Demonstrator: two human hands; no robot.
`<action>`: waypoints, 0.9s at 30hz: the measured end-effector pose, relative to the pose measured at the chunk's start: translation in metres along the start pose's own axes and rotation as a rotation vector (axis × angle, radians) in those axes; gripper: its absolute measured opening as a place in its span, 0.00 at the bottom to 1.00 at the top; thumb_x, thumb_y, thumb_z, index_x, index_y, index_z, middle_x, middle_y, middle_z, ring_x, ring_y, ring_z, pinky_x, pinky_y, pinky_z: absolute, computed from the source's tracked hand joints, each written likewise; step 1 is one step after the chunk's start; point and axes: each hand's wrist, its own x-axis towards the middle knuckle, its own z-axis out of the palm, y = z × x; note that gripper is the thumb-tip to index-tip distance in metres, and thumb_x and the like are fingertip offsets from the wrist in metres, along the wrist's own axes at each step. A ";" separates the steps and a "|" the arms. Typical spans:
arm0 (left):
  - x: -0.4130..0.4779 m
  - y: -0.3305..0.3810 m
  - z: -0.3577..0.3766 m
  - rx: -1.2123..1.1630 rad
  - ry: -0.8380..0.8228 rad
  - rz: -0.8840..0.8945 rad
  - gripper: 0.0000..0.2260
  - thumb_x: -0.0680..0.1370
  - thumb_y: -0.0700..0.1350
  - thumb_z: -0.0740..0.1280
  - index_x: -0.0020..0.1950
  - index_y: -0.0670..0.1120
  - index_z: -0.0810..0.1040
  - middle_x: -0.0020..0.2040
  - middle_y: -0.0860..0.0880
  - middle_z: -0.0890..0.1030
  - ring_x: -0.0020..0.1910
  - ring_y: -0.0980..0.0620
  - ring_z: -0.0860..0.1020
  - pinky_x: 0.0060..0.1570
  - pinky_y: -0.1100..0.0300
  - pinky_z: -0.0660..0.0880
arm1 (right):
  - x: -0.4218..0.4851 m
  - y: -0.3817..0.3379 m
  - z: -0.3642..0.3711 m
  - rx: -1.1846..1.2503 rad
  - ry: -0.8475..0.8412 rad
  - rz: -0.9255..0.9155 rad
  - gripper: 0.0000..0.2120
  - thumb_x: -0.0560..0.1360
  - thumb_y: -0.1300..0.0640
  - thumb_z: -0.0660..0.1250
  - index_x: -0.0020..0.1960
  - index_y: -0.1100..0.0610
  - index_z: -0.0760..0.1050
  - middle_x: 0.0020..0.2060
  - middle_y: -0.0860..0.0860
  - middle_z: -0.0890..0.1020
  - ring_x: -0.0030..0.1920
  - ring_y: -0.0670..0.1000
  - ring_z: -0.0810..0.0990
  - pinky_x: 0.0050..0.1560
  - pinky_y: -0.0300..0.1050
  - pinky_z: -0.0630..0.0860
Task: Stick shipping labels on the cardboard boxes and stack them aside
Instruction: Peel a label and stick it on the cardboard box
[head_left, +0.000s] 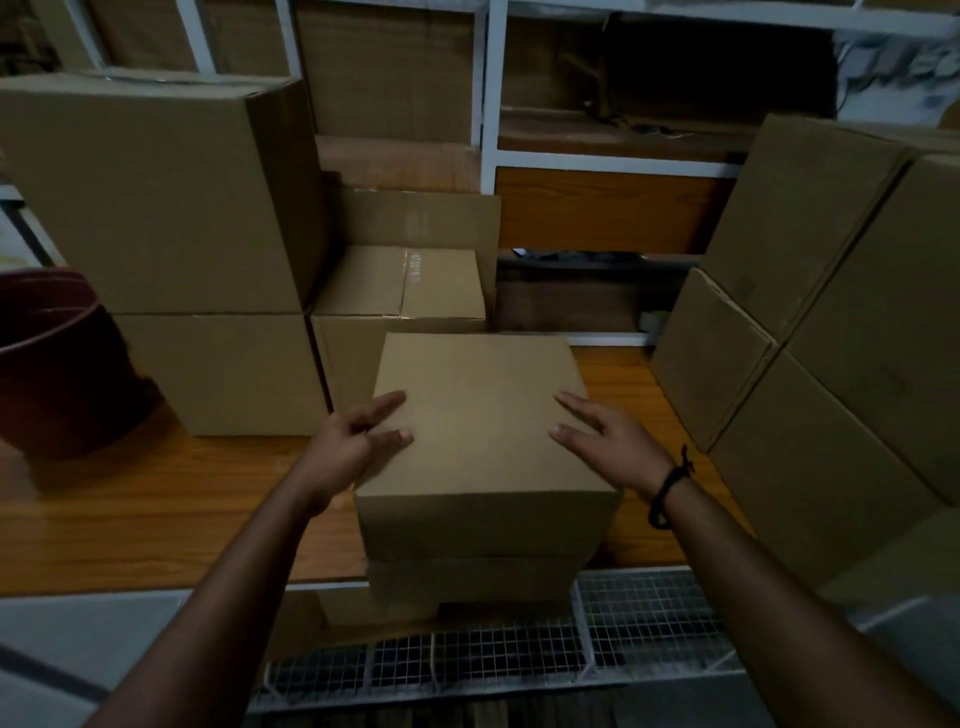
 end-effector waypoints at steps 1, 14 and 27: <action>0.000 0.002 0.002 -0.001 0.002 0.007 0.22 0.78 0.45 0.68 0.72 0.57 0.71 0.68 0.57 0.70 0.65 0.55 0.69 0.52 0.62 0.71 | 0.001 -0.001 0.001 0.019 0.017 -0.003 0.28 0.75 0.42 0.67 0.73 0.43 0.65 0.73 0.43 0.67 0.73 0.47 0.65 0.70 0.49 0.65; -0.053 -0.042 0.004 0.212 0.226 0.517 0.28 0.75 0.66 0.63 0.73 0.58 0.69 0.75 0.47 0.69 0.72 0.50 0.70 0.61 0.49 0.75 | -0.066 0.027 0.014 0.008 0.276 -0.382 0.27 0.74 0.31 0.59 0.72 0.29 0.58 0.77 0.48 0.57 0.67 0.47 0.71 0.53 0.39 0.78; -0.052 -0.072 0.013 0.769 0.241 0.675 0.26 0.79 0.60 0.58 0.76 0.56 0.61 0.80 0.41 0.50 0.68 0.44 0.69 0.49 0.55 0.77 | -0.063 0.056 0.058 -0.382 0.391 -0.551 0.45 0.71 0.59 0.73 0.75 0.33 0.52 0.78 0.54 0.47 0.51 0.66 0.79 0.29 0.47 0.81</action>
